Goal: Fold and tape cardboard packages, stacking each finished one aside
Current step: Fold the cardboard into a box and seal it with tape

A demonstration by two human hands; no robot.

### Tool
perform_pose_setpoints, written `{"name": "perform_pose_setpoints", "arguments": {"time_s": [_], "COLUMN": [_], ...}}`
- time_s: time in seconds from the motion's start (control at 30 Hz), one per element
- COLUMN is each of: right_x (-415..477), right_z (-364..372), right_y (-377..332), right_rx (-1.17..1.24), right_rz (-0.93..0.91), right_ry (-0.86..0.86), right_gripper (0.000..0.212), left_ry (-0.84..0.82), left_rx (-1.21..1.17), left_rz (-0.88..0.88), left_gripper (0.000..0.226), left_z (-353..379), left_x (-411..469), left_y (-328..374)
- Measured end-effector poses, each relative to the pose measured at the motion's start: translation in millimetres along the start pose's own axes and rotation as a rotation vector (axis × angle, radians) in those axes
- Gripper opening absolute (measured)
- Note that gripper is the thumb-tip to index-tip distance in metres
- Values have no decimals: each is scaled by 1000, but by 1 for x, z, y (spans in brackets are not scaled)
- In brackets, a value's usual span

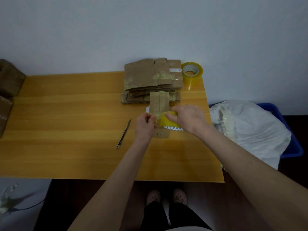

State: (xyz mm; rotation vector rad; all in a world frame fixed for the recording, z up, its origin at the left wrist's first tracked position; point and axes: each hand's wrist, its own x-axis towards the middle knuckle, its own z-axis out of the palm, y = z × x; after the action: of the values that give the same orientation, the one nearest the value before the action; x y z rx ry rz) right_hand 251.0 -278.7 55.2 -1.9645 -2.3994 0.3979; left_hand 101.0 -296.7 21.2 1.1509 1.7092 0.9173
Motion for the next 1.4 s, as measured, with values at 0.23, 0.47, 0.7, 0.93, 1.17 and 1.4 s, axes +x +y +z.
{"name": "perform_pose_setpoints", "arguments": {"time_s": [0.23,0.47,0.7,0.93,1.17,1.4], "right_x": [-8,-28,-42,-37,-36,-35], "right_z": [5,6,17,5,11,16], "right_y": [14,25,42,26,23,30], "right_rx": [703,1020,774,850,813,465], "right_rz": [21,20,-12,-84,-67,-19], "right_ry": [-114,-356,-127,-144,-126,-89], "right_gripper": [42,21,20,21,18,25], "left_ry": [-101,-101,-132,-319,-170,-109], "left_rx": [-123,-111,-2,-95,-89,-61], "left_rz": [-55,-143,-23,-13,-43,4], "left_gripper": [4,13,10,4,8,10], "left_z": [-15,-20,-50,-15,-18,-27], "left_x": [11,14,31,13,16,8], "left_y": [-4,-2,-14,-16,-14,-6]}}
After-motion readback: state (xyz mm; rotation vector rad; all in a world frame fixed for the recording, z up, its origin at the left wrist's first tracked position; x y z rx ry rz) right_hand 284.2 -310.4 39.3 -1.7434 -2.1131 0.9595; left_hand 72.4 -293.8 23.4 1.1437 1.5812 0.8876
